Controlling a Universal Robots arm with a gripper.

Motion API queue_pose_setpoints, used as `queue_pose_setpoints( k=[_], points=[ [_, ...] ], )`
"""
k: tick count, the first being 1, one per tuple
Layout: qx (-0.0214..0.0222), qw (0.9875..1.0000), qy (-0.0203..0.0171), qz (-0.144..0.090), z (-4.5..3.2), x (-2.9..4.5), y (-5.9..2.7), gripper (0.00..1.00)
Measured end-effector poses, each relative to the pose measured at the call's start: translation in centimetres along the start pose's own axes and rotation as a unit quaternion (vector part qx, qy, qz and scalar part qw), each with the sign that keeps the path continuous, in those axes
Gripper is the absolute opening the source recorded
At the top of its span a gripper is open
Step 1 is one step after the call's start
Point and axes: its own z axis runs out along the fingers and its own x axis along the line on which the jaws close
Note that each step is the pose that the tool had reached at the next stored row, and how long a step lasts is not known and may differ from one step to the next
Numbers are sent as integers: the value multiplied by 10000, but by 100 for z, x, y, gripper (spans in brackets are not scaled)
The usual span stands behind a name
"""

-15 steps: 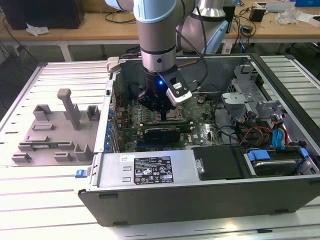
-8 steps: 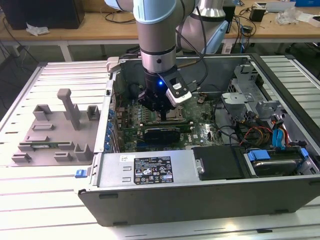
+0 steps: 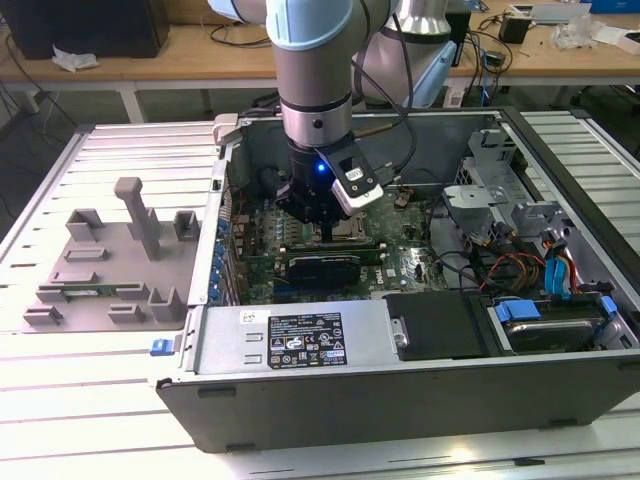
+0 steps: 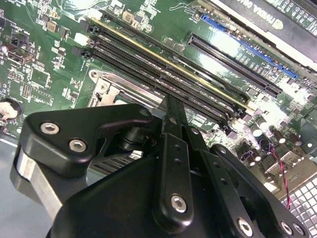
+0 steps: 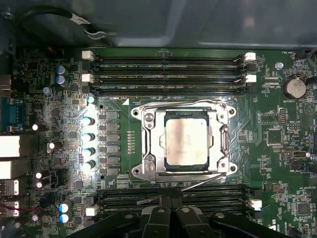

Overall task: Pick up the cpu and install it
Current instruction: 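Install the second cpu locking lever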

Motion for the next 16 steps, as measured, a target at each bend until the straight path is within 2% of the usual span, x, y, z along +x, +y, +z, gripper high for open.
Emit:
queue_pose_setpoints(
  k=[1,3,5,7,8,9,12,16],
  points=[
    [-9,10000,0,0,4,10,-1,11],
    [-96,10000,-1,8,27,60,-4,11],
    [-263,9997,2,12,54,98,-38,11],
    [-325,9995,5,1,71,125,-81,11],
    [-343,9994,5,-2,75,133,-91,11],
    [-406,9992,7,-10,84,157,-110,11],
    [-531,9986,9,-25,98,192,-139,11],
    [-612,9981,10,-30,137,205,-201,11]
  ],
)
